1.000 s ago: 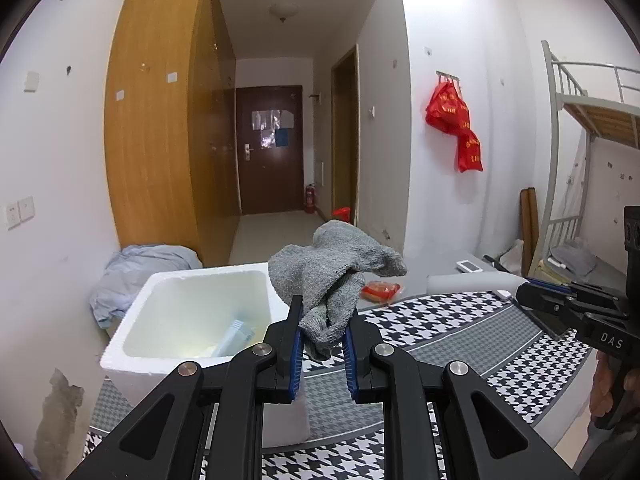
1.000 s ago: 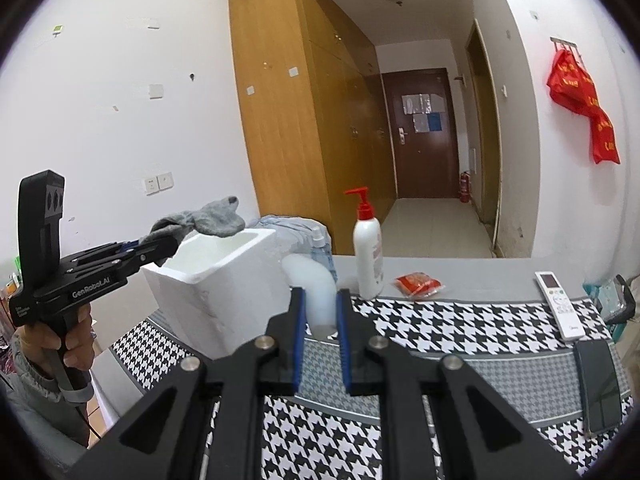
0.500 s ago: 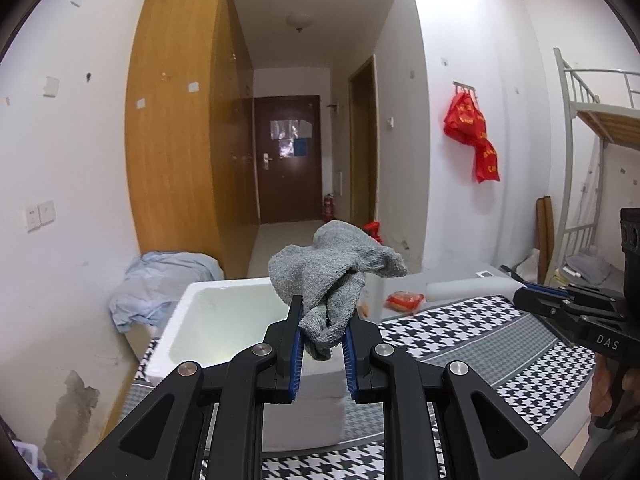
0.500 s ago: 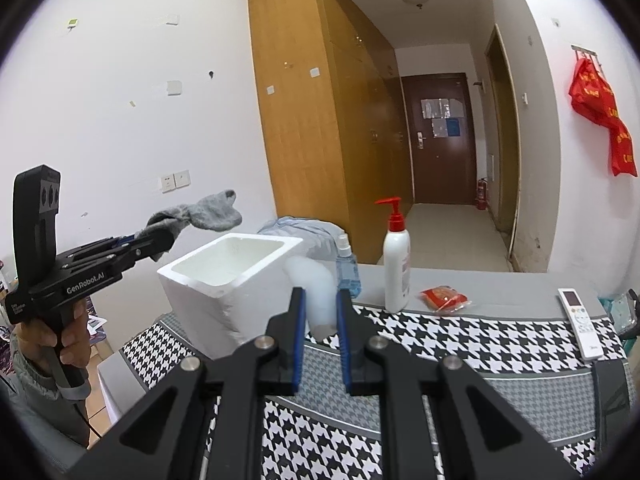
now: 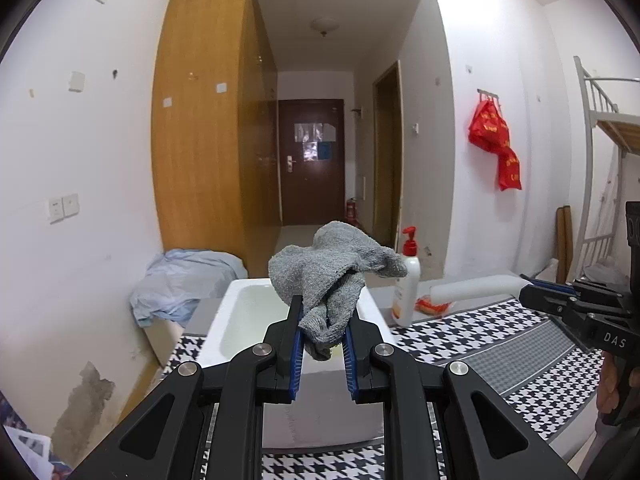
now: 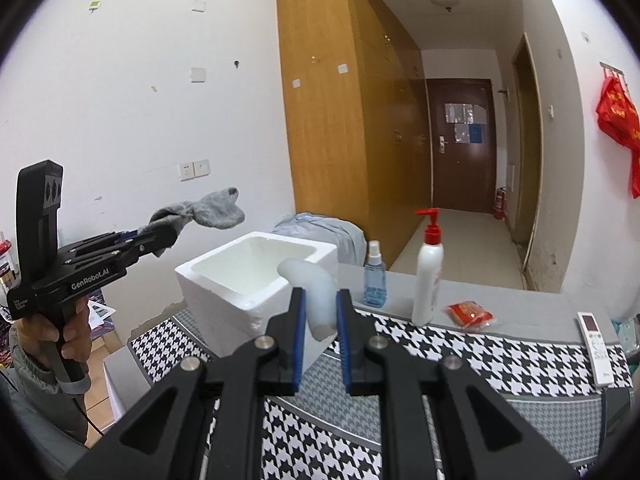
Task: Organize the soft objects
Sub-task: 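Lower the foam roll into the foam box and open the right tool while the left tool holds the sock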
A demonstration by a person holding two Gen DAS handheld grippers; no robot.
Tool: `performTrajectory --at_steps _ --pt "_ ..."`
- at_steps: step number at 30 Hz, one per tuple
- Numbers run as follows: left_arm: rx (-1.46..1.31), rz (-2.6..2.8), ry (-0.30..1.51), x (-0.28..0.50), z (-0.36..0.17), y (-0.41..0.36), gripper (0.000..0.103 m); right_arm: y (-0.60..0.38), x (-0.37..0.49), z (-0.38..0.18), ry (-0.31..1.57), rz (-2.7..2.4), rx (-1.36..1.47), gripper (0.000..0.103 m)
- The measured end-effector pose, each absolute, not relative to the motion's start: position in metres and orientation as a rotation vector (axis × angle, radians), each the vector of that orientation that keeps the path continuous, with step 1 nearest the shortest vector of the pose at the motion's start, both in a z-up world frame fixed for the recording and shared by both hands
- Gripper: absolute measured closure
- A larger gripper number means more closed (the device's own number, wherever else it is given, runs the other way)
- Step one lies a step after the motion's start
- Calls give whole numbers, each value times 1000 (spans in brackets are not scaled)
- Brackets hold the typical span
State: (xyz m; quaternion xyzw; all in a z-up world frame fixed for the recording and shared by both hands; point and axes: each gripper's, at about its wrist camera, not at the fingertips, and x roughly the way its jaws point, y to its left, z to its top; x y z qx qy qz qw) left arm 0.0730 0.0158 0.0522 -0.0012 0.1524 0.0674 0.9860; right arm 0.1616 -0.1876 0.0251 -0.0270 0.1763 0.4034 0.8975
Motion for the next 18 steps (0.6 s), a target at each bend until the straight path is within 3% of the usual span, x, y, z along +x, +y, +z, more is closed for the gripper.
performTrajectory --at_steps 18 --pt "-19 211 299 62 53 41 85 -138 167 30 377 929 -95 85"
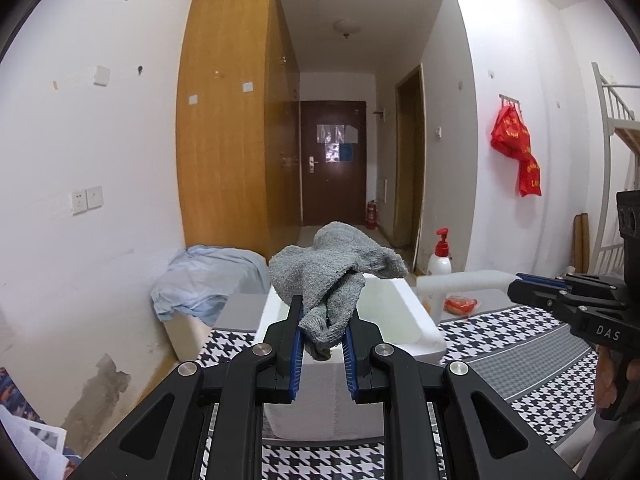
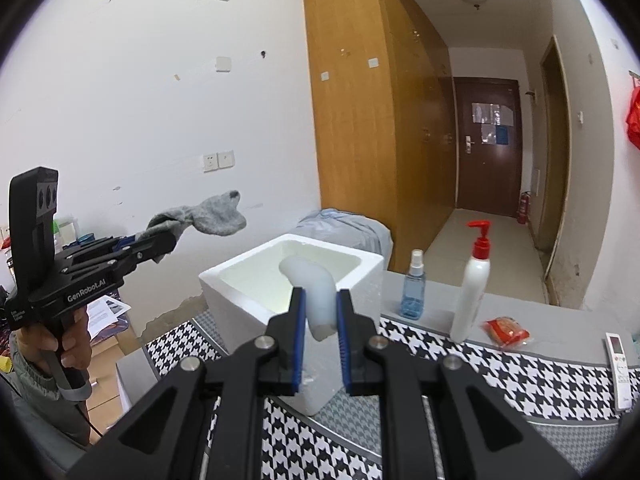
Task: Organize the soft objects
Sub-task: 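Lower the foam roll into the foam box and open the right tool while the left tool holds the sock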
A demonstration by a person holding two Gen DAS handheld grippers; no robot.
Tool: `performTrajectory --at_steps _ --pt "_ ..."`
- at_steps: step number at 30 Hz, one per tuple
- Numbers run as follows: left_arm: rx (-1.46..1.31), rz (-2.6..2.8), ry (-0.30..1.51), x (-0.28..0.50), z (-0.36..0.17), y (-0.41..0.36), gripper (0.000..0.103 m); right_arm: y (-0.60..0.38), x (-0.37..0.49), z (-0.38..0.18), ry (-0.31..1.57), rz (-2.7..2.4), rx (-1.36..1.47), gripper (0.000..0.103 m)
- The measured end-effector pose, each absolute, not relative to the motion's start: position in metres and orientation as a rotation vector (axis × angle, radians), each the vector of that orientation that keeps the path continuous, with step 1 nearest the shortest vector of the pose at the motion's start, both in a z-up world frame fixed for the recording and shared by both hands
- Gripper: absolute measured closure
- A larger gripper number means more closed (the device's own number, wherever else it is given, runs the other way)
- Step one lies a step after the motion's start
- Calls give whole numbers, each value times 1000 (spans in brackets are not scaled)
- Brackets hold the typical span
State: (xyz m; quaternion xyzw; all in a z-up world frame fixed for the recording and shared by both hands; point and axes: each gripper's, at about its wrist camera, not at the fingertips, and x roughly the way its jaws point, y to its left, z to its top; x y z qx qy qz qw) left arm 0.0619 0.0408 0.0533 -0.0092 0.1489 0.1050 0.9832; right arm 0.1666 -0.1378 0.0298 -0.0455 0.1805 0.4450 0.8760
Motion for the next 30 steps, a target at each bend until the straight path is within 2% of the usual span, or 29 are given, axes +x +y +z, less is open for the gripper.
performTrajectory --at_steps 30 --pt "-46 336 282 43 46 95 85 -52 178 25 450 987 -163 85"
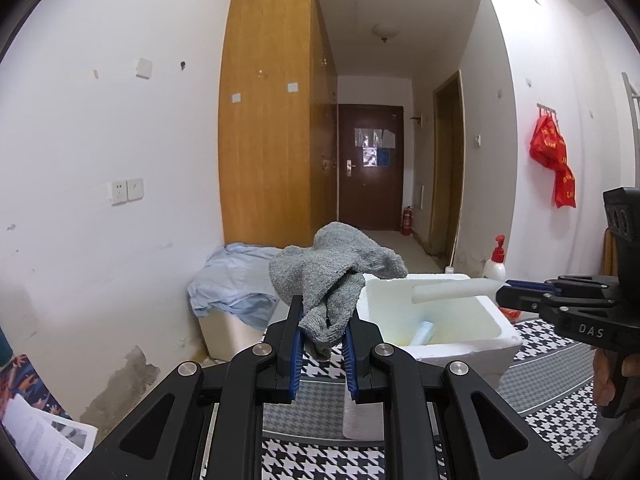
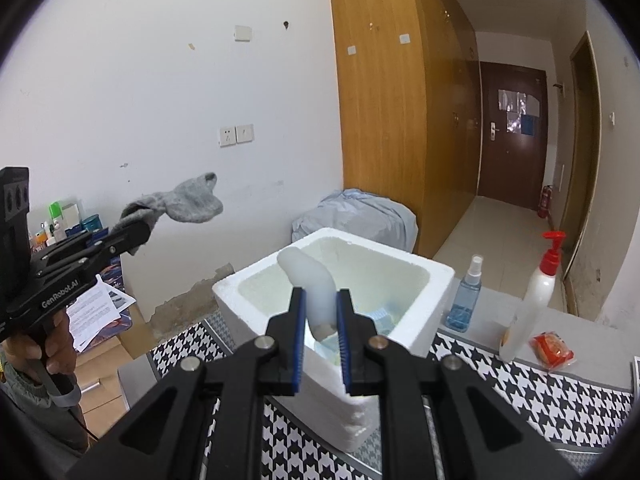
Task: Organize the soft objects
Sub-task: 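Lower the foam roll into the foam box and open the right tool while the left tool holds the sock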
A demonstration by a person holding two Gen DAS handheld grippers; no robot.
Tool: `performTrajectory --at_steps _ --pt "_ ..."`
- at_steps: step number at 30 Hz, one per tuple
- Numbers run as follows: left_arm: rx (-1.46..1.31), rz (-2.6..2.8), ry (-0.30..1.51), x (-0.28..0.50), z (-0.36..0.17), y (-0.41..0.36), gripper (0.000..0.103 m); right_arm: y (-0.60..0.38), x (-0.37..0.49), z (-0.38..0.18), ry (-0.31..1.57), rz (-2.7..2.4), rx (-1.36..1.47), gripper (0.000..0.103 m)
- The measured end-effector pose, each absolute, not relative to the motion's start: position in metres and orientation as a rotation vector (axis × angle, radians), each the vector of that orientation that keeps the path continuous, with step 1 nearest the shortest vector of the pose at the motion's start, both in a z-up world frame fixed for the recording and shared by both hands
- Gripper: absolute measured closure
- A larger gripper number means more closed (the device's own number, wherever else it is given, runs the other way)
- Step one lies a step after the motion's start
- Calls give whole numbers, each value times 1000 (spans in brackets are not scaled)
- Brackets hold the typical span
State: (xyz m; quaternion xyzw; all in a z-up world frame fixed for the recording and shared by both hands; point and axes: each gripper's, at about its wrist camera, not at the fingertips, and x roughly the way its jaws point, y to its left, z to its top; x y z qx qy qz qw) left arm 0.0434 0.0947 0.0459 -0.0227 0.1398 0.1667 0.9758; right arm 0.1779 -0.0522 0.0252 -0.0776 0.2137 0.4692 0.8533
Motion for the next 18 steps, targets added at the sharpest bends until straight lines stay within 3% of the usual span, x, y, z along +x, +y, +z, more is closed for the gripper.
performTrajectory --at_steps 18 --pt "-83 329 297 43 37 113 85 -21 196 13 518 933 -202 85"
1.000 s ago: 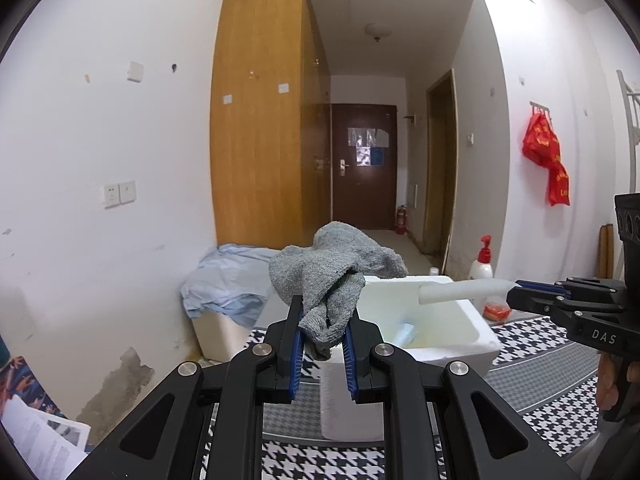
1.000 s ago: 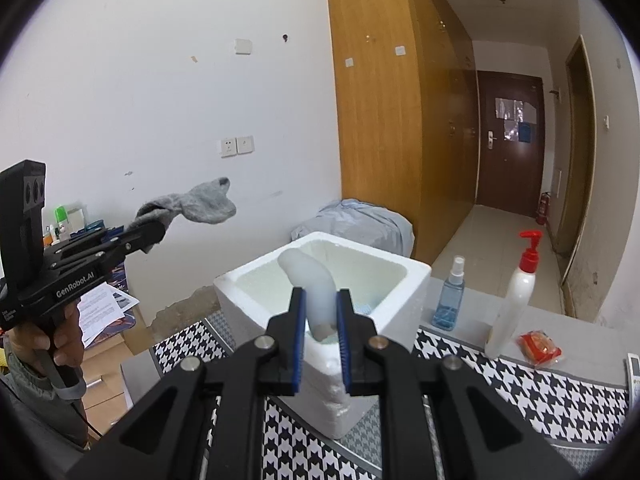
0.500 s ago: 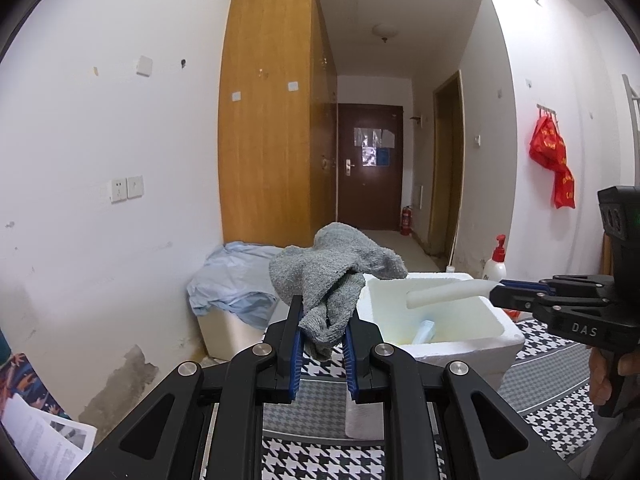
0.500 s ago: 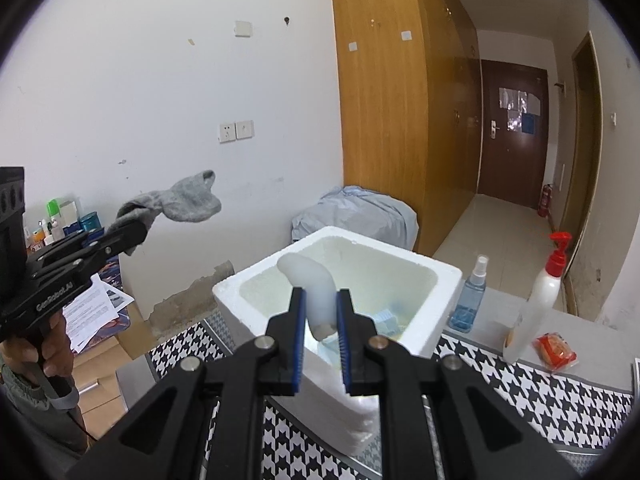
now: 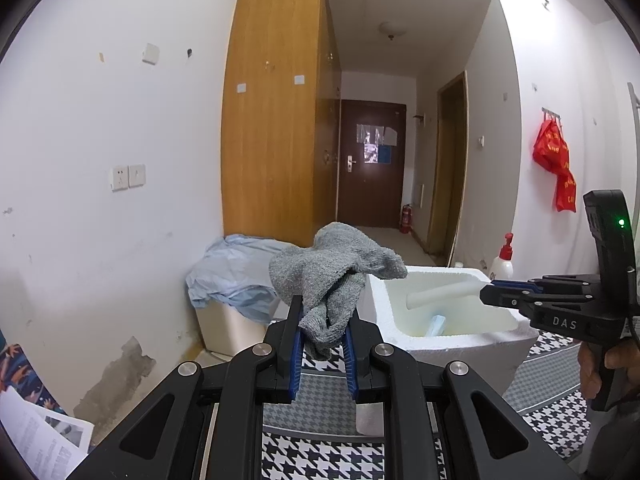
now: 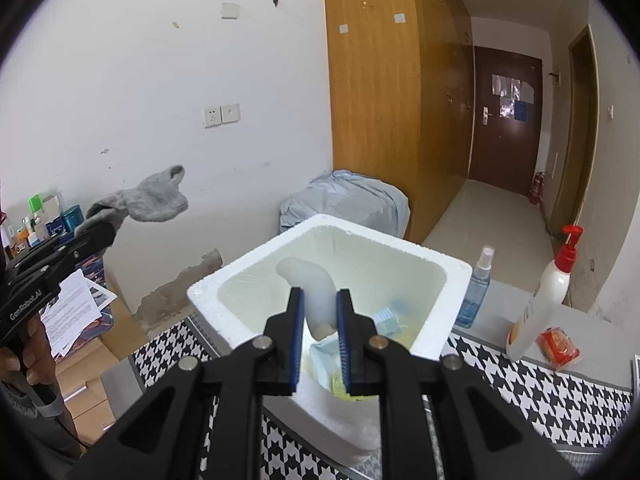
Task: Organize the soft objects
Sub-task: 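Lower the foam roll into the foam box and open the right tool while the left tool holds the sock, then carry the grey sock over the foam box and open the left tool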
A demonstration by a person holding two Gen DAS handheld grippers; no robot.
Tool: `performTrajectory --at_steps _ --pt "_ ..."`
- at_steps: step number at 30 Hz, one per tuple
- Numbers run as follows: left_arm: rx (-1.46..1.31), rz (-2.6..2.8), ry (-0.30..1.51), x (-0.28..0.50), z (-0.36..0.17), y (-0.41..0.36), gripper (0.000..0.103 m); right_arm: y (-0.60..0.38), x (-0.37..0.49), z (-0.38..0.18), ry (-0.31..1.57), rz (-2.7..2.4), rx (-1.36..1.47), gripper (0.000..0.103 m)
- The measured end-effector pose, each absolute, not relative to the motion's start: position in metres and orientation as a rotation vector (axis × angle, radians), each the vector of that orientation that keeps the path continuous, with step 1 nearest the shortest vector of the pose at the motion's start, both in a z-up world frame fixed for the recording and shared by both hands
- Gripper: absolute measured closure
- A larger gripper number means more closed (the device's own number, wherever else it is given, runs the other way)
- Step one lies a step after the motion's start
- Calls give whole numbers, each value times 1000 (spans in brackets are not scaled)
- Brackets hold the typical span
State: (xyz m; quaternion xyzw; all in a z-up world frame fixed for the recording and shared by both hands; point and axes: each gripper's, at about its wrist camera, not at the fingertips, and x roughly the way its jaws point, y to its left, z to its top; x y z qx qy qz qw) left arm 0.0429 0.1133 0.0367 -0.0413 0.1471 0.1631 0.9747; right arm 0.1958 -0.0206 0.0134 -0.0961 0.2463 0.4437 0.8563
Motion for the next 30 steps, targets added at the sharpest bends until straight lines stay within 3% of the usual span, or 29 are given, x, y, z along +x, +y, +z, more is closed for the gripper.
performTrajectory --at_steps 5,8,10,12,14,20,30 --pt "-85 331 301 43 36 114 85 -16 199 11 532 934 -203 84" --pt "-85 334 305 44 35 116 85 -14 204 10 550 923 -198 77" --pt "-86 332 306 44 34 116 85 -14 206 8 560 913 -192 66" --pt "-90 330 304 43 34 117 85 -16 207 8 567 916 -176 30" --pt "-90 332 304 44 34 118 85 -17 206 8 566 914 -174 14" --pt "-92 328 306 46 34 117 85 -20 198 9 537 911 -199 1" --pt "-85 284 302 57 36 109 85 -50 195 13 517 899 -138 1"
